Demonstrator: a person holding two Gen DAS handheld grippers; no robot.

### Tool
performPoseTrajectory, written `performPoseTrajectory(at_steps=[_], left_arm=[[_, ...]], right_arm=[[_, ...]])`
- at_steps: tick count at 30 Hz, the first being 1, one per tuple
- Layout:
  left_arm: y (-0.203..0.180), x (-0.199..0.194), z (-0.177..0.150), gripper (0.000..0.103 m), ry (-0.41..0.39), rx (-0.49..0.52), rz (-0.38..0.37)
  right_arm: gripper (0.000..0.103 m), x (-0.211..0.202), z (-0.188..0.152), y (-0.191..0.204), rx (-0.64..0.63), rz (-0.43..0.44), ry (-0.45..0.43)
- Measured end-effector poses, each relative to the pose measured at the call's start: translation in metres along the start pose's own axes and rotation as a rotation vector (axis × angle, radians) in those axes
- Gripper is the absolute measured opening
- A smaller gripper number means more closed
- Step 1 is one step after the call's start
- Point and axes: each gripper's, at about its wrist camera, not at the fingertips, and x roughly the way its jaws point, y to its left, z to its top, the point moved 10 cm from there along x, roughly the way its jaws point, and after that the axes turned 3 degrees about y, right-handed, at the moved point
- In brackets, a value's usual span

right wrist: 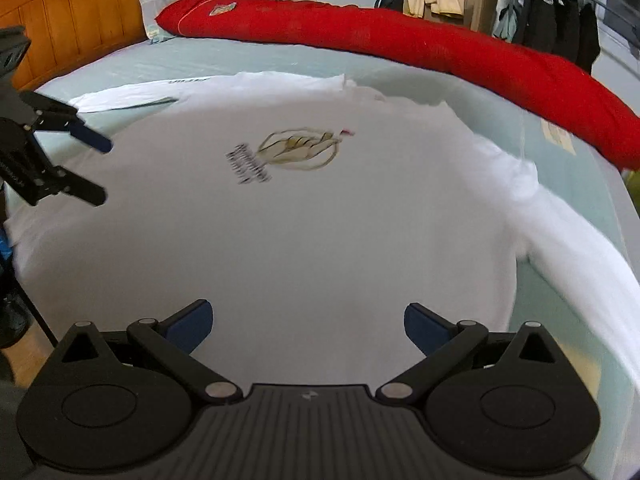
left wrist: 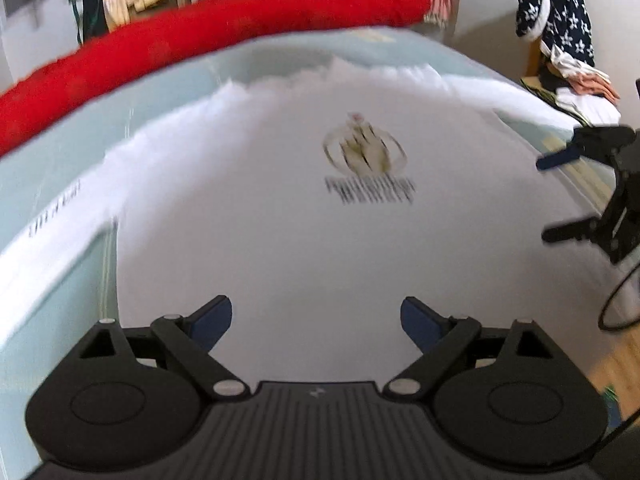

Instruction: Fold clothes

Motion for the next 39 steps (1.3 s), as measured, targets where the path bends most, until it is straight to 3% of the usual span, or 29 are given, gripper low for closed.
performPoseTrajectory(at_steps=[4,8,11,16,20,23,34,39], left_arm=[[0.019,0.011,0.024,0.091,-0.017,-0.077,0.025],[0.026,0.0,0.002,0.092,-0.01,-0.2,0.055],[0.032,-0.01,0.008,0.091,0.02,-0.238,0.091],[0.055,-0.003,0.09,0.091,-0.132,-0.16,0.098],[0.064,0.042,0.149,0.091,-0.147,-0.116,0.014],[0.077,0.078,0.166,0.091,-0.094,-0.117,0.025],[0.129,0.129,0.246,0.093,-0.133,-0.11,0.023],[0.144,0.118,0.256,0.093,-0.15,-0.14,0.011]], right_arm=[[0.103,0.017,-0.017,-0.015,0.065,0.005,0.065],[0.103,0.004,-0.036,-0.015,0.091,-0.006,0.054],[0.103,0.003,-0.041,-0.013,0.103,-0.016,0.048],[0.103,0.005,-0.041,-0.013,0.126,-0.034,0.016],[0.103,0.006,-0.041,-0.012,0.142,-0.058,-0.007],[0.103,0.005,-0.04,-0.012,0.149,-0.065,0.008],[0.103,0.01,-0.032,-0.015,0.207,-0.101,0.076],[0.103,0.011,-0.01,-0.022,0.25,-0.11,0.126]])
